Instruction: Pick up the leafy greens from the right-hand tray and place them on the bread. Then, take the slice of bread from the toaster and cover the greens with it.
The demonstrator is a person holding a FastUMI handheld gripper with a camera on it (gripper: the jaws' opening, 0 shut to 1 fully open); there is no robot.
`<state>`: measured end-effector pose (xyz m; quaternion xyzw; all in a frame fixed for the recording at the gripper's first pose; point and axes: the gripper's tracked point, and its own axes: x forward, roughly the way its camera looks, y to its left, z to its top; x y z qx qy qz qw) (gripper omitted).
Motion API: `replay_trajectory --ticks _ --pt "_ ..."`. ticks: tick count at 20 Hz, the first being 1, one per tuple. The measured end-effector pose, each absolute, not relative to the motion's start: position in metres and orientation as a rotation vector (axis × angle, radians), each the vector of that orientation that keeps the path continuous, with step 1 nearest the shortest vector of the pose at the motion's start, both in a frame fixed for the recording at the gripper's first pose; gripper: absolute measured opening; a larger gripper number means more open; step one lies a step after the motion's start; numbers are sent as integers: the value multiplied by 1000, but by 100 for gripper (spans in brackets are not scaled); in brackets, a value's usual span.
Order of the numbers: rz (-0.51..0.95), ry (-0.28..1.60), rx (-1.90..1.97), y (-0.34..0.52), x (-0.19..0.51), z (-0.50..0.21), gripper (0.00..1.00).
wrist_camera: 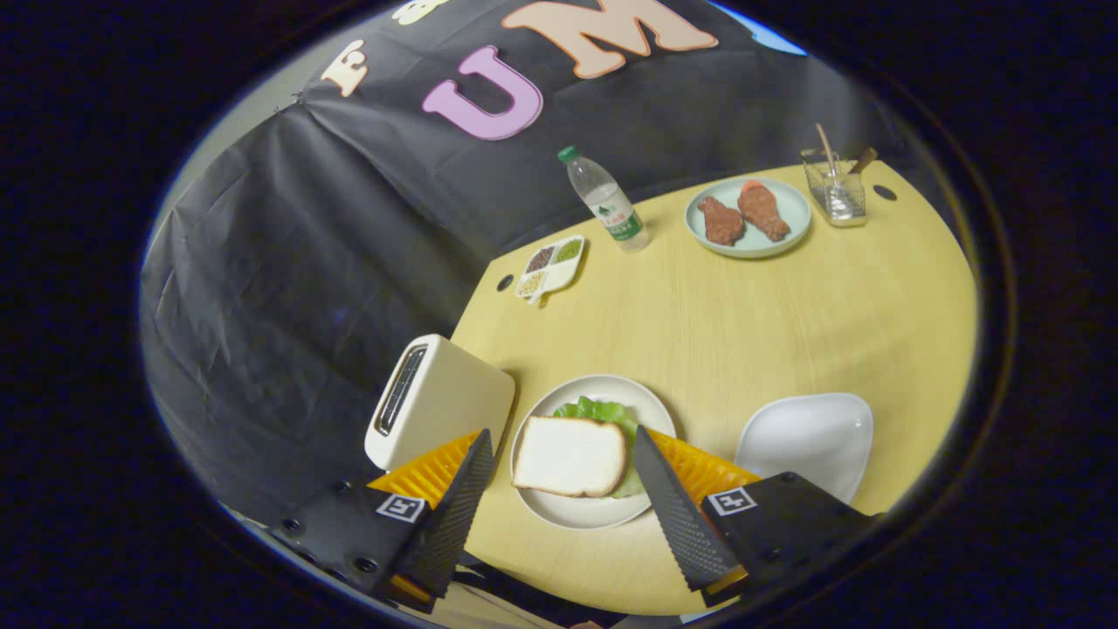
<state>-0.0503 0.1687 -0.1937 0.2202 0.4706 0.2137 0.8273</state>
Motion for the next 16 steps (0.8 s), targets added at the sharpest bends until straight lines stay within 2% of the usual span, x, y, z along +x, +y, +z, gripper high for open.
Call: replay_trajectory --ticks 7,16 --pt "408 780 390 137 -40 -131 100" --pt "264 442 228 72 -27 -50 100"
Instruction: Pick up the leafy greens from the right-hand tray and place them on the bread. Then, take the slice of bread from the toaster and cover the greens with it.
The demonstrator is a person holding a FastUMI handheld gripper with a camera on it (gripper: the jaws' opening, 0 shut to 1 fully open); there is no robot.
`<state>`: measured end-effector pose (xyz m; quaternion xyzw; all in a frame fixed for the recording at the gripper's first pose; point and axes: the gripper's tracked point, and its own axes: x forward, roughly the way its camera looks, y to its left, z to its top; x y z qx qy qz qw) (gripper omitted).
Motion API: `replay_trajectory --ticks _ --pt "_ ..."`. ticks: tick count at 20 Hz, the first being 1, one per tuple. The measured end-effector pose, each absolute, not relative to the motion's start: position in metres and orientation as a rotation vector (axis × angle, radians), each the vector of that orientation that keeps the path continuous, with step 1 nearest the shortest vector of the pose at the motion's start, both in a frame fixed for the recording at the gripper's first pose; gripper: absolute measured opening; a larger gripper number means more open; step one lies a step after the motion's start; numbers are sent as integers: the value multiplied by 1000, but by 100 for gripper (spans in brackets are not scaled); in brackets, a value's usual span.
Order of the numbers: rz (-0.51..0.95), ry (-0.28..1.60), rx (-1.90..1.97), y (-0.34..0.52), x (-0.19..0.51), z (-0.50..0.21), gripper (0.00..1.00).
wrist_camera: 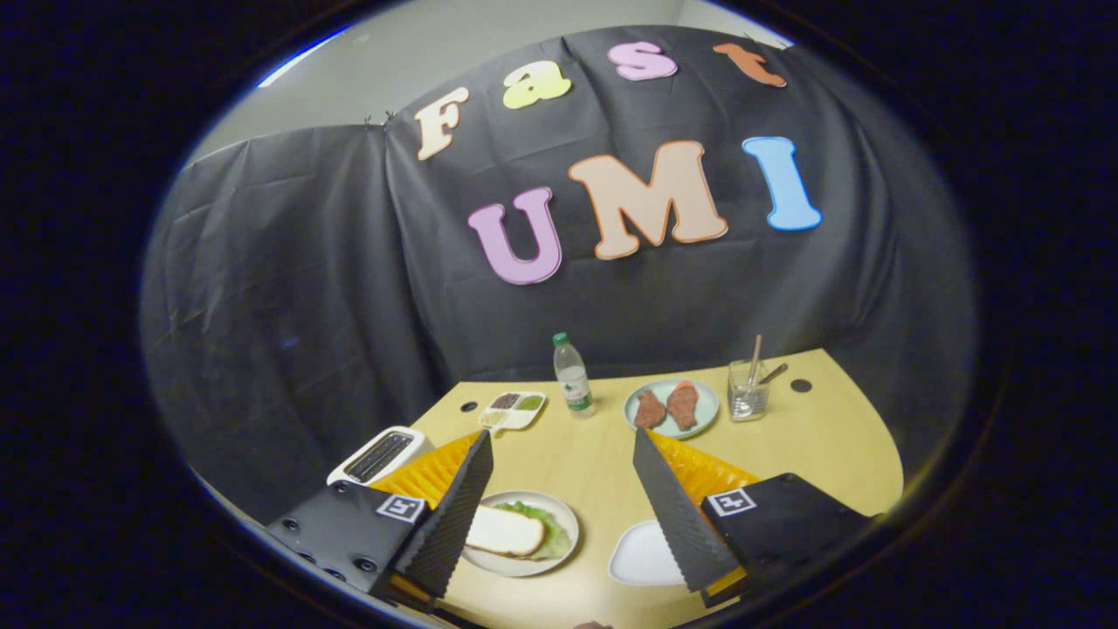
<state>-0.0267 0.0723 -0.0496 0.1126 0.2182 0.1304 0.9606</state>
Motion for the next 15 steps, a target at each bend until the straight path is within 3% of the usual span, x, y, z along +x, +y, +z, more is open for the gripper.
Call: replay_trajectory --ticks 9,15 --pt "122 173 150 26 -27 11 100" --pt "65 120 101 11 -35 26 100"
